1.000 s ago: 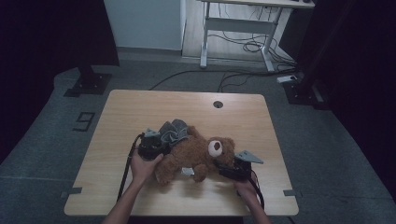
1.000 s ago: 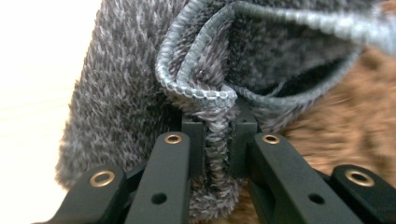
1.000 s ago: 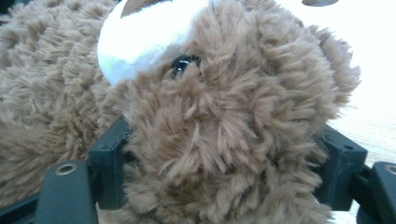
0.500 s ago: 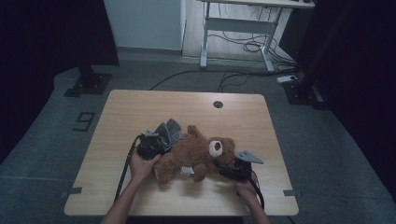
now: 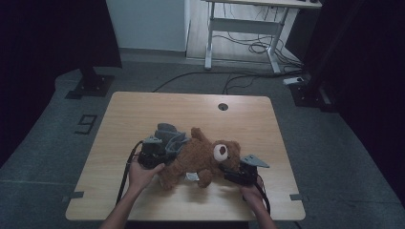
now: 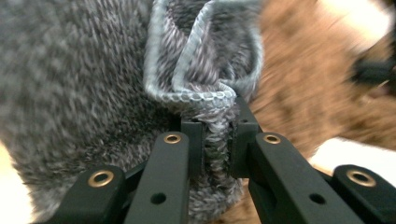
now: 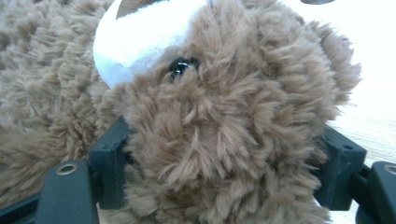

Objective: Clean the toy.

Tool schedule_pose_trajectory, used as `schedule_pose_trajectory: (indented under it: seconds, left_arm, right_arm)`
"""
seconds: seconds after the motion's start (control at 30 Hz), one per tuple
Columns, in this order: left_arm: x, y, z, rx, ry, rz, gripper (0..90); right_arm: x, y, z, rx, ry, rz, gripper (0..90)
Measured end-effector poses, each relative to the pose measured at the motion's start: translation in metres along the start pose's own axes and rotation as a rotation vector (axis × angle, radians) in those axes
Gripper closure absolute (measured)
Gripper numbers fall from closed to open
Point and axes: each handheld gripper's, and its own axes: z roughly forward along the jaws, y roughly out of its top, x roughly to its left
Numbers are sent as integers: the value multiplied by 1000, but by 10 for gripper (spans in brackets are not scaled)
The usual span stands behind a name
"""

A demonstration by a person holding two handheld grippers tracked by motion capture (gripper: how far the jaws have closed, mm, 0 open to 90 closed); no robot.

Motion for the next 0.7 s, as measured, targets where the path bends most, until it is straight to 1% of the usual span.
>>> schedule_pose_trajectory:
  seconds: [0.03,0.1,0.2,0.27,0.3,0.37,0.4,0.43,0.5,0.53,0.57,0.63,0.7]
  left_arm:
    - [5,-5,6,21,6,-11,803]
    - [11,-11,13,31,-2,-38,803]
    - [16,-14,18,39,7,-46,804]
    - [21,-15,24,57,19,-56,805]
    - [24,-15,26,70,31,-55,805]
    - [31,-15,28,63,13,-82,806]
    - [33,-15,28,57,17,-87,806]
    - [35,-14,28,47,39,-84,807]
    - [37,-13,27,45,47,-89,807]
    - [36,-13,28,45,52,-84,807]
    - [34,-13,27,44,61,-72,807]
    - [29,-13,24,33,88,-34,806]
    - [25,-13,15,-9,91,-22,806]
  right_arm:
    - [0,0,0,0,-1,-1,232]
    - [0,0,1,-1,-1,2,232]
    - [0,1,1,-2,-4,7,232]
    - [0,1,2,-4,-6,12,232]
    - [0,1,2,-5,-5,14,232]
    - [0,1,2,-3,-4,15,233]
    - [0,1,2,-4,-2,18,233]
    - [-1,1,2,-5,-1,19,233]
    - [-2,1,3,-6,1,21,232]
    - [-2,1,3,-6,1,21,232]
    - [-2,1,3,-7,2,20,232]
    - [-2,1,3,-6,3,21,232]
    - [-3,1,2,-5,6,24,232]
